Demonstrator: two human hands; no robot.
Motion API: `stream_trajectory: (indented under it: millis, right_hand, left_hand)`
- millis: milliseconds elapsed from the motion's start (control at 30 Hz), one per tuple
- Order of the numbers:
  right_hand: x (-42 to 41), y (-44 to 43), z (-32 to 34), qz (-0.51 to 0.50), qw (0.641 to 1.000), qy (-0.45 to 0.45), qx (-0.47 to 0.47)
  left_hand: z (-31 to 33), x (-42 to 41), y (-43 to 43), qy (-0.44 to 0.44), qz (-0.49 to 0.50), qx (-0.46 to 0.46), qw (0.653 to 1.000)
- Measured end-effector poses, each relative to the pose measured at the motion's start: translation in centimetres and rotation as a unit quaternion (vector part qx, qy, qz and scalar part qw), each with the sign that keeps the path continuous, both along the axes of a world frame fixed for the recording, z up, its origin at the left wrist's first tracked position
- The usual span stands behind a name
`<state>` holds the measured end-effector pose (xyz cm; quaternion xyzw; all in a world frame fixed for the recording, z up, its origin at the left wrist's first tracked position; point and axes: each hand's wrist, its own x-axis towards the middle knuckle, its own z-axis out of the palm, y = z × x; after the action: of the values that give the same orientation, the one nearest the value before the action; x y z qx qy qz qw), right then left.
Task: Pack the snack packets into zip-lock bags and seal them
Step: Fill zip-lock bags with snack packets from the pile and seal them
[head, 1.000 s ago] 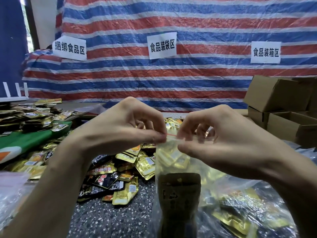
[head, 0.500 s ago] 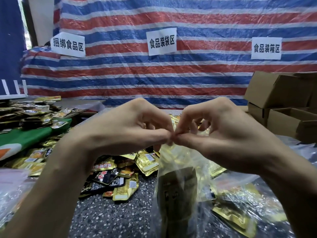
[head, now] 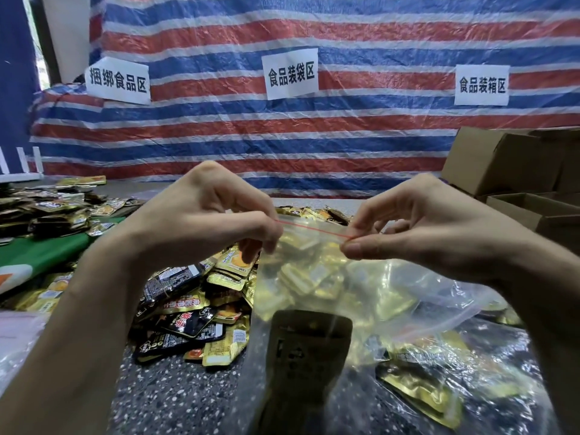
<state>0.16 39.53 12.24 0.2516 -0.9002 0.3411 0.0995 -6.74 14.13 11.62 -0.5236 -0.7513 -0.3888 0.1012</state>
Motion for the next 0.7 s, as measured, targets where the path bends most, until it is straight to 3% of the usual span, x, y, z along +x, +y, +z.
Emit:
stream_trajectory:
  millis: [500, 700]
  right_hand:
    - [-0.8, 3.3, 0.1, -0.022, 0.996, -0.081, -0.031]
    - [-0.4, 3.6, 0.4, -0.054, 0.995, -0.086, -0.006]
  left_hand:
    - [-0.3, -0.9, -1.3, -0.02, 0.008, 0.034, 0.999]
    - [-1.0, -2.8, -2.4, -0.051, 0.095, 0.05, 0.993]
